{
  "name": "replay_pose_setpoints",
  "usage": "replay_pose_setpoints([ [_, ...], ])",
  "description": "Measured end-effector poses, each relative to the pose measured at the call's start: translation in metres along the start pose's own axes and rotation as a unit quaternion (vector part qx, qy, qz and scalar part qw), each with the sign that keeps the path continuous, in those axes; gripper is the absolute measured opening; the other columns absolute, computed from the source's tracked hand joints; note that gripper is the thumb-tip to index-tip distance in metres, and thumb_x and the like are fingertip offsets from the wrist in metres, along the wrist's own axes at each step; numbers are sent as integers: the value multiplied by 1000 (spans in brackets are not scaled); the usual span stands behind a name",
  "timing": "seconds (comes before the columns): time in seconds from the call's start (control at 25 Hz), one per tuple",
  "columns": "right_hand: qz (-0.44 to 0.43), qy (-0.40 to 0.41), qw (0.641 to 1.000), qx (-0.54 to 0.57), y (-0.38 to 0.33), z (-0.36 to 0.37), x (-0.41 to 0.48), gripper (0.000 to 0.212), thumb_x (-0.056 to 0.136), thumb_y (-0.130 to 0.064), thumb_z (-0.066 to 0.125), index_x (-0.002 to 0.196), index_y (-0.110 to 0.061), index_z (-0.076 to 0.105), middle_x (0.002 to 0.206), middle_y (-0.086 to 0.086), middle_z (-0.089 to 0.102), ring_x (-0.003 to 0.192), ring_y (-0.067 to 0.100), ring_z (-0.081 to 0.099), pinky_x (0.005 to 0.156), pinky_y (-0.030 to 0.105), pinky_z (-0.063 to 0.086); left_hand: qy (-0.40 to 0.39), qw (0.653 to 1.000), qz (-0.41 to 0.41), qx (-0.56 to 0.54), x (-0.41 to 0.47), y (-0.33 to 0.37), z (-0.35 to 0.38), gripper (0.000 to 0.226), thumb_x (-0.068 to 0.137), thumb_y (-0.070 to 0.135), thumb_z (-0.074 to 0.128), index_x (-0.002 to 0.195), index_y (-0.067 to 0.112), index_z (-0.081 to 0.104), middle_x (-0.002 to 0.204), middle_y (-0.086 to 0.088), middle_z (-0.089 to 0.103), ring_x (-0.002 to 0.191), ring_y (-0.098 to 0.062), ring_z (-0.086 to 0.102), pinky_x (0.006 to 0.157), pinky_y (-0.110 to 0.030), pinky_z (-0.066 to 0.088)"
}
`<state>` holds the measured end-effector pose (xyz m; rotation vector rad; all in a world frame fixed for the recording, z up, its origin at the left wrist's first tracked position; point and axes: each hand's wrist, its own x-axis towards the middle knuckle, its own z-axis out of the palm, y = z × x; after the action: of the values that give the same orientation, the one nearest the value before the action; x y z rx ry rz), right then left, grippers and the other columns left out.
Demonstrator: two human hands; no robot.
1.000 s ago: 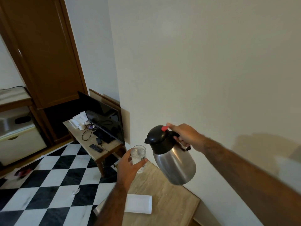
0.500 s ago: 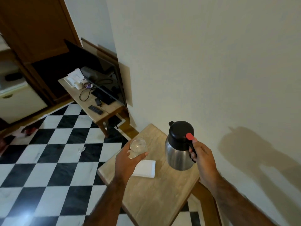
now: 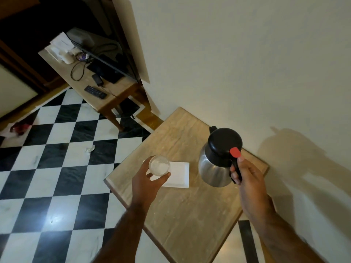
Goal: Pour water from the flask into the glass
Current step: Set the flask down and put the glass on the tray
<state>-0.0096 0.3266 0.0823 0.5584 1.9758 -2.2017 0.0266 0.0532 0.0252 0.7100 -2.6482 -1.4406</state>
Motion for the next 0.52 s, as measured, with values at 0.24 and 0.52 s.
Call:
replay_pose_setpoints([
  [0.24,-19,16,1000,10,80,2,39,35,95,-53,57,74,-29,73,64,-6,59,60,10,50,69,33,42,-8,1000,2,-12,34,-77,43,69,73,45,88,133,22,63,128,6,71,111,-16,68,76,7,45],
  [0.52,-24,20,999,36,117,-3,48,35,99,-44,52,78,-20,66,71,5,53,68,22,44,71,36,38,-4,1000,-16,-23,54,-115,71,66,72,21,94,132,16,67,127,-2,72,115,-18,67,74,2,50],
])
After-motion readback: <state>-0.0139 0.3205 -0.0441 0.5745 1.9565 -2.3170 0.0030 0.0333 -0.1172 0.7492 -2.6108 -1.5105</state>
